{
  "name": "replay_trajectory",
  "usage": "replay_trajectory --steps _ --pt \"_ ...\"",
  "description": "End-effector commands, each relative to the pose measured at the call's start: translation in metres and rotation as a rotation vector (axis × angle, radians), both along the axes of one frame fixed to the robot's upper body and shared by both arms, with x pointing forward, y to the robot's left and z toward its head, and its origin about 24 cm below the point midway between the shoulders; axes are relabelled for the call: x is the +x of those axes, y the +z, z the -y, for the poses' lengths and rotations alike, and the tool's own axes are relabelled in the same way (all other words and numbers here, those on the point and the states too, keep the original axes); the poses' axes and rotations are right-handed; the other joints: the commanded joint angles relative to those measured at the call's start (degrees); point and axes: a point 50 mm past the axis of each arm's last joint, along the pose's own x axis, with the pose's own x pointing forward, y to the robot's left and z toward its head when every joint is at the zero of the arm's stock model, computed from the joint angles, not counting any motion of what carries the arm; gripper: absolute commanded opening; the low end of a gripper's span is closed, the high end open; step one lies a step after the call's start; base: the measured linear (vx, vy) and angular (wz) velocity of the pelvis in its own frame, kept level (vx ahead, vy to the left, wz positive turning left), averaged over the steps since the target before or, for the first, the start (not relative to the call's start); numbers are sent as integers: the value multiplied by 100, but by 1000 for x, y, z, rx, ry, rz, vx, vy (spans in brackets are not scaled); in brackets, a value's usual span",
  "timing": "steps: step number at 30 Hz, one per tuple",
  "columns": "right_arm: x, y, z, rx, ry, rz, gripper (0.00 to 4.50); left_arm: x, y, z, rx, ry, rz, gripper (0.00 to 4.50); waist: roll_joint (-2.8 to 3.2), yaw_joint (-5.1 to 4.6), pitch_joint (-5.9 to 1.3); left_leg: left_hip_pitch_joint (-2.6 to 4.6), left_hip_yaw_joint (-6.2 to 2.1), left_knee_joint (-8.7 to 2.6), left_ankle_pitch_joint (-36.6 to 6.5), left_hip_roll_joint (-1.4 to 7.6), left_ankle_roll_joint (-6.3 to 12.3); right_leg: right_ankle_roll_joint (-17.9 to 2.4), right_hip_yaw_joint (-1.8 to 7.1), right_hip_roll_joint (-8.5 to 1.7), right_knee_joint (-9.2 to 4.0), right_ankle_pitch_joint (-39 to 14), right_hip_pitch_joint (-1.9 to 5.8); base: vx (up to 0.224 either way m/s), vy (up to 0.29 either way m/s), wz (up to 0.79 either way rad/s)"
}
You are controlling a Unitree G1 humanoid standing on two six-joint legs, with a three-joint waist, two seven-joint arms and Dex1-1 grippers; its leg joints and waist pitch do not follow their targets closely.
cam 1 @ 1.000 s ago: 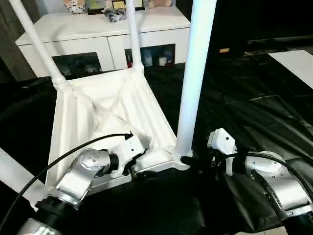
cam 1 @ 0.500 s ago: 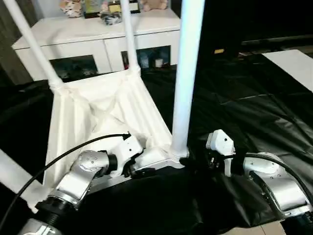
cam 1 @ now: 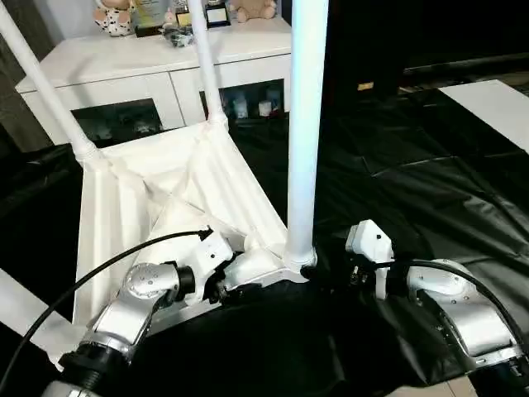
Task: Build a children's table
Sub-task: Rotate leg to tighten
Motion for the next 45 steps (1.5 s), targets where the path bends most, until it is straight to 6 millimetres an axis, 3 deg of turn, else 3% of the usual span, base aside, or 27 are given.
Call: replay_trajectory --steps 1,8,17,22,23,27,28,29,30,31,32,41,45 --pt "4 6 -3 5 11 30 268 1 -1 -5 -24 69 54 327 -180 47 -236 -12 -119 -465 -1785 247 435 -1018 173 -262 -498 -2020 217 0 0 0" --pt "5 6 -2 -6 5 41 268 3 -2 -10 39 43 97 327 -188 117 -249 2 -95 -453 -1536 249 509 -981 177 -267 -500 -1995 220 0 0 0" --pt "7 6 -1 -12 -6 55 268 3 0 -9 44 6 137 327 -193 108 -230 -5 -111 -485 -1661 247 412 -743 162 -266 -546 -2568 204 0 0 0" --pt "8 5 -2 -14 -9 61 268 2 -1 -9 50 -1 128 327 -192 105 -229 -3 -112 -488 -1697 248 395 -734 164 -267 -551 -2611 192 0 0 0" --pt "10 5 -1 -17 -19 64 268 2 -2 -9 48 -2 120 326 -216 98 -230 -8 -113 -488 -1694 248 398 -740 163 -270 -552 -2621 194 0 0 0" --pt "20 5 0 2 -93 80 268 1 -2 -9 33 -15 95 326 -199 82 -233 -22 -115 -486 -1667 237 387 -757 159 -274 -542 -2608 200 0 0 0" --pt "21 5 -1 12 -97 78 268 1 -2 -9 35 -18 97 326 -241 76 -233 -32 -112 -485 -1648 236 400 -750 158 -271 -545 -2597 205 0 0 0" --pt "21 4 -1 44 -93 41 268 1 -2 -8 38 -28 94 326 -246 85 -234 -14 -109 -483 -1648 243 410 -745 164 -273 -548 -2611 193 0 0 0" --pt "21 4 -1 46 -92 38 268 1 -2 -8 38 -29 94 326 -234 92 -234 -6 -115 -484 -1649 245 422 -761 167 -278 -541 -2601 193 0 0 0" --pt "21 3 -1 59 -87 21 295 1 -2 -8 40 -36 93 326 -224 92 -231 -13 -113 -486 -1644 249 429 -770 167 -274 -540 -2584 196 0 0 0" --pt "21 1 -1 73 -76 5 302 1 -1 -6 42 -48 93 326 -244 93 -234 -13 -113 -485 -1635 252 437 -780 166 -277 -541 -2565 197 0 0 0" --pt "26 -5 -10 32 2 9 377 3 1 -1 56 -105 93 324 -236 168 -250 0 -84 -464 -1371 268 478 -1039 169 -278 -481 -2028 199 0 0 0" --pt "29 -5 -11 12 17 12 377 3 2 -2 66 -134 81 324 -237 232 -263 21 -69 -453 -1277 277 486 -1161 181 -272 -447 -1668 209 0 0 0"
